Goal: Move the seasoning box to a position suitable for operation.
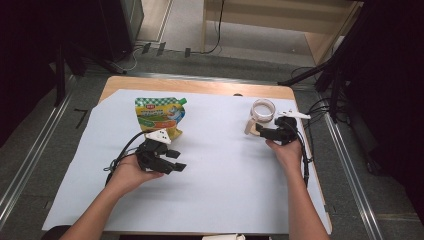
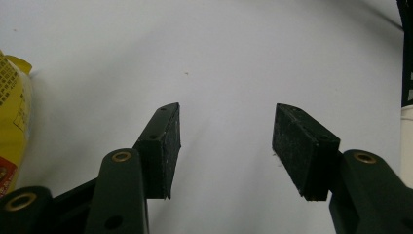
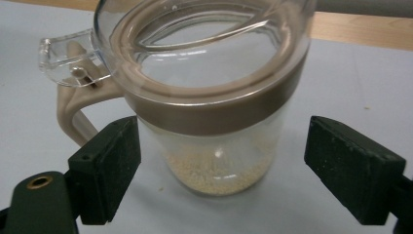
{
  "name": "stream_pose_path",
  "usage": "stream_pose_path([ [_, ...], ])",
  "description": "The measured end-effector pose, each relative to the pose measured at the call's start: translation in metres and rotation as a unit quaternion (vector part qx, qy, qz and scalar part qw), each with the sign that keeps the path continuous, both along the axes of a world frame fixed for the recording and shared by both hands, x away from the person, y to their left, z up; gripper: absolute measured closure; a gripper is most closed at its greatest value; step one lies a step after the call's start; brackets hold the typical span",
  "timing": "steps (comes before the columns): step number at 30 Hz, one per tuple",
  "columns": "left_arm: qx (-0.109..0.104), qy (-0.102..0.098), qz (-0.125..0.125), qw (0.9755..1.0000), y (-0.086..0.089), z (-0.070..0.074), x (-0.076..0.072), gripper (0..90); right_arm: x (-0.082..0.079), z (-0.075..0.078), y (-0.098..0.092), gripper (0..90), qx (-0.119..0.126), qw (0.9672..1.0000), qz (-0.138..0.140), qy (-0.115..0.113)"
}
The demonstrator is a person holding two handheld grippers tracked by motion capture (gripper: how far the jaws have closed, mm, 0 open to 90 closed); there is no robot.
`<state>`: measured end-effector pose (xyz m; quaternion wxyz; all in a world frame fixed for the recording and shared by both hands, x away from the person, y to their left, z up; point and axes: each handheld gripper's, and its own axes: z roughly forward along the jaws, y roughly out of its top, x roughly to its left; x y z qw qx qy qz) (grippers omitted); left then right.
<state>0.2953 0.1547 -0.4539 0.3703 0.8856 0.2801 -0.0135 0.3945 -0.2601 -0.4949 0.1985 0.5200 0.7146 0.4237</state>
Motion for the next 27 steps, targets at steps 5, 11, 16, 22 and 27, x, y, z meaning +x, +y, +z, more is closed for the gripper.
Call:
stream_pose_path([
  [5,-0.004,0.002,-0.001,1.0000,-0.001,0.000,-0.001,44.4,0.010,-0.009,0.010,13.7,-0.016,0.9997,0.013,-0.012],
  [11,0.005,-0.003,-0.009,0.9999,-0.002,0.000,-0.010,44.1,0.019,-0.020,0.014,10.0,0.010,0.9997,0.001,-0.022],
  [16,-0.006,-0.011,-0.017,0.9998,-0.002,0.003,-0.012,43.7,0.023,-0.023,0.017,8.7,0.020,0.9992,-0.006,-0.034],
  [22,-0.006,-0.007,-0.015,0.9998,-0.002,0.001,-0.010,43.4,0.026,-0.025,0.022,9.1,0.020,0.9982,-0.012,-0.055],
  [27,-0.009,-0.007,-0.011,0.9999,0.000,0.002,-0.010,43.3,0.025,-0.024,0.027,10.6,0.003,0.9977,-0.020,-0.065],
])
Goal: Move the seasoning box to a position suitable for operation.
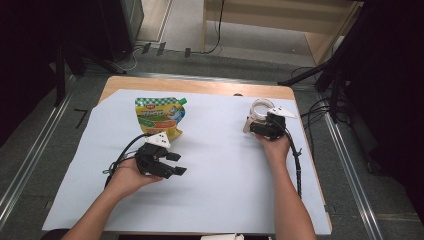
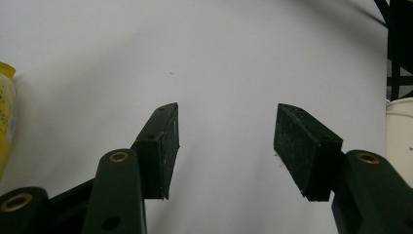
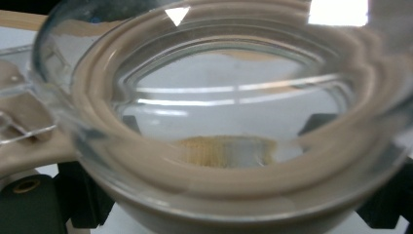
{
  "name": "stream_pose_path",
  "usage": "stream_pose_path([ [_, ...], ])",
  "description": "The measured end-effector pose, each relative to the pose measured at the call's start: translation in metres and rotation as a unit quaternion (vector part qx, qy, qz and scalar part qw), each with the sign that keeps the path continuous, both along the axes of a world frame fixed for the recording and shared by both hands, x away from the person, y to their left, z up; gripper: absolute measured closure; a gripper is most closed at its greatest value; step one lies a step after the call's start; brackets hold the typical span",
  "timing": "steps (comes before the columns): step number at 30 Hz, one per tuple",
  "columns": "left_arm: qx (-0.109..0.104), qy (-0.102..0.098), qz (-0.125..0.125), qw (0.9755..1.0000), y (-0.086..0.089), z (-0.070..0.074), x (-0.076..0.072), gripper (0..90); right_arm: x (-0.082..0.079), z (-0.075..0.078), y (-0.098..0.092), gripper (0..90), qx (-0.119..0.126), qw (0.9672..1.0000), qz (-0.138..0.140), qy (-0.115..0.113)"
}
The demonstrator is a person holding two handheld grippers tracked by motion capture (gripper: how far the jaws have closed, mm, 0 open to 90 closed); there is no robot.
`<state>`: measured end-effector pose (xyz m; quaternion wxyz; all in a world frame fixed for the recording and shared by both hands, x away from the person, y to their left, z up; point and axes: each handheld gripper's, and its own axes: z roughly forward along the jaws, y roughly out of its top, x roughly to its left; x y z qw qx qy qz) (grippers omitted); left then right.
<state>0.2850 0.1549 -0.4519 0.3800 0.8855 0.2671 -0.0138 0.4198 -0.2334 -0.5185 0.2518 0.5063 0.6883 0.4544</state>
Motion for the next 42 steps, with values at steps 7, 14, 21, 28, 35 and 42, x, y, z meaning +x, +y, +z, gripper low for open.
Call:
stream_pose_path([
  [7,-0.002,-0.002,0.003,1.0000,0.003,0.001,0.001,43.3,-0.001,0.004,-0.001,12.1,-0.004,0.9999,-0.009,0.000],
  [14,-0.012,0.005,0.003,0.9999,0.002,0.000,0.002,43.3,-0.006,0.012,-0.007,12.3,0.003,0.9999,-0.010,0.005],
  [21,-0.009,0.006,0.004,0.9999,0.000,0.000,0.002,44.0,-0.022,0.027,-0.002,12.3,-0.005,1.0000,0.006,-0.001],
  [28,-0.010,0.007,0.005,0.9999,0.000,0.000,0.004,44.1,-0.046,0.029,0.011,12.3,-0.027,0.9984,0.049,-0.012],
  [35,-0.012,0.011,0.009,0.9998,0.001,0.000,0.005,44.0,-0.060,0.028,0.022,12.3,-0.026,0.9973,0.068,0.002],
  [42,-0.012,0.011,0.009,0.9998,0.002,0.001,0.007,44.0,-0.075,0.032,0.035,12.3,-0.026,0.9956,0.090,0.002],
])
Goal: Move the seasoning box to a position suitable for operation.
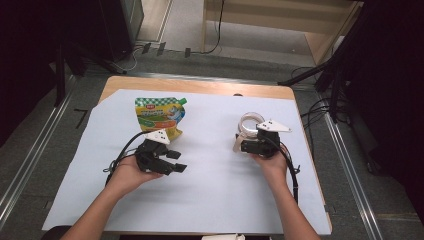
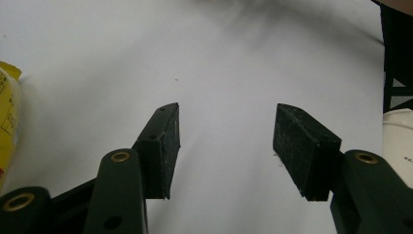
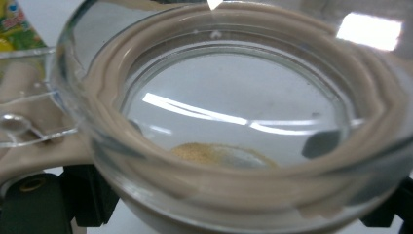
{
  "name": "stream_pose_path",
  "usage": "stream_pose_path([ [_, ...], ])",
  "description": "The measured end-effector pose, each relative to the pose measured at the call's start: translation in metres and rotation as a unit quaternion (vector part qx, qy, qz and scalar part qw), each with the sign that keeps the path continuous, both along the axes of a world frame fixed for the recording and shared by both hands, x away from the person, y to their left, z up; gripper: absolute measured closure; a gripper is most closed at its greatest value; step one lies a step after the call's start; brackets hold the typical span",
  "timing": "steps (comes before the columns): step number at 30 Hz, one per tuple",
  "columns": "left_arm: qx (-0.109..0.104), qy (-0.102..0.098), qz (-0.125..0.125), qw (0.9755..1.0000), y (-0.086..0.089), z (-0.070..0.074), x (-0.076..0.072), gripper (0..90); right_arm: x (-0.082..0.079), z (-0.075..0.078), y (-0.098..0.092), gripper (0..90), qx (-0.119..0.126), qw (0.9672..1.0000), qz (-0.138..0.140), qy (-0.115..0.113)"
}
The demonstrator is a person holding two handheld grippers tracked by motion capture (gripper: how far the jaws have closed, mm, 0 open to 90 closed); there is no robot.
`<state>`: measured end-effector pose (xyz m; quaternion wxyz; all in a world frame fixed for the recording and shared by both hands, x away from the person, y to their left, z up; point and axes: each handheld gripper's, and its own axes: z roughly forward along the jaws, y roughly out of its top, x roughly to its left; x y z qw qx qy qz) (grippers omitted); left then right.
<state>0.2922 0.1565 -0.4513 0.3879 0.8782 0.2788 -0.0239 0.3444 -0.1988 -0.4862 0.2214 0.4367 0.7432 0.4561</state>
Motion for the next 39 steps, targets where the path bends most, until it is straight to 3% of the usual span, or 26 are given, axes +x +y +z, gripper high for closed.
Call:
stream_pose_path([
  [10,-0.002,-0.002,0.002,1.0000,0.002,0.001,0.000,44.0,-0.029,0.011,0.018,12.3,-0.006,0.9992,0.039,-0.006],
  [19,-0.006,-0.003,0.007,1.0000,0.005,0.002,0.002,44.0,-0.043,0.006,0.042,12.3,-0.004,0.9973,0.073,0.000],
  [33,-0.007,-0.002,0.011,0.9999,0.008,0.003,0.003,44.0,-0.060,-0.003,0.086,12.3,-0.006,0.9898,0.142,0.010],
  [39,-0.008,-0.003,0.012,0.9999,0.009,0.003,0.003,44.0,-0.064,-0.006,0.096,12.3,-0.004,0.9881,0.153,0.013],
])
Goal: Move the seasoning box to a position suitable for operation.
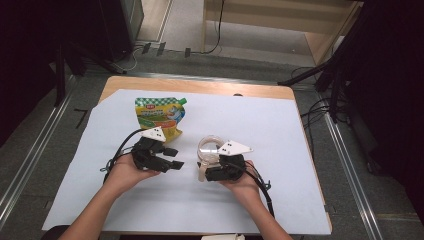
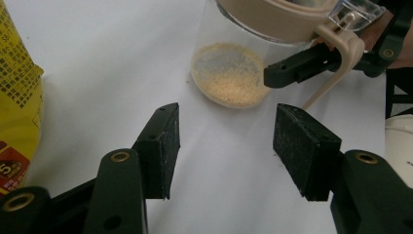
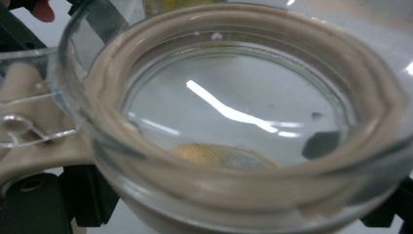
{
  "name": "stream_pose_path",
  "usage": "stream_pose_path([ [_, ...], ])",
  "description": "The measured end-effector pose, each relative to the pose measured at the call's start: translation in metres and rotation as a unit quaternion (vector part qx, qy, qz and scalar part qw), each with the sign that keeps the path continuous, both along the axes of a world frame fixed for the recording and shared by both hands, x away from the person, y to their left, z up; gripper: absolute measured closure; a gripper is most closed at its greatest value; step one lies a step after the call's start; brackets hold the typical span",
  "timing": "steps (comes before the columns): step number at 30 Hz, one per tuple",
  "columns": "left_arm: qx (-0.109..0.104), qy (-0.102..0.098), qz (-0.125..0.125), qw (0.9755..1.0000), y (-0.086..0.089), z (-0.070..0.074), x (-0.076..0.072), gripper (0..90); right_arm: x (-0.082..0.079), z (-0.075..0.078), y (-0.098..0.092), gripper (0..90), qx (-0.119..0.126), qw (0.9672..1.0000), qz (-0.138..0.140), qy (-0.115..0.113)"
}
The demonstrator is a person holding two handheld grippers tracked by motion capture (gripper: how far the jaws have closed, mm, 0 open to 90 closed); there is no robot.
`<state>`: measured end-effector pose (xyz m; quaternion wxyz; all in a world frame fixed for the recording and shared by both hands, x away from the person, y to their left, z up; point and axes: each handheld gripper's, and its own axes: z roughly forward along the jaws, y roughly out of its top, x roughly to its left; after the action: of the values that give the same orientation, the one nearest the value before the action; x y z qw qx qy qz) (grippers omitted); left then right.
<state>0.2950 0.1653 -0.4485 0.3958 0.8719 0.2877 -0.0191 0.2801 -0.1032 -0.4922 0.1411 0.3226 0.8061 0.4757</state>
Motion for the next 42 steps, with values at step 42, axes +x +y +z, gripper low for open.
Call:
stream_pose_path([
  [42,-0.002,0.003,-0.003,1.0000,-0.002,-0.001,-0.001,43.7,-0.011,-0.011,0.009,11.2,-0.027,0.9984,0.040,0.032],
])
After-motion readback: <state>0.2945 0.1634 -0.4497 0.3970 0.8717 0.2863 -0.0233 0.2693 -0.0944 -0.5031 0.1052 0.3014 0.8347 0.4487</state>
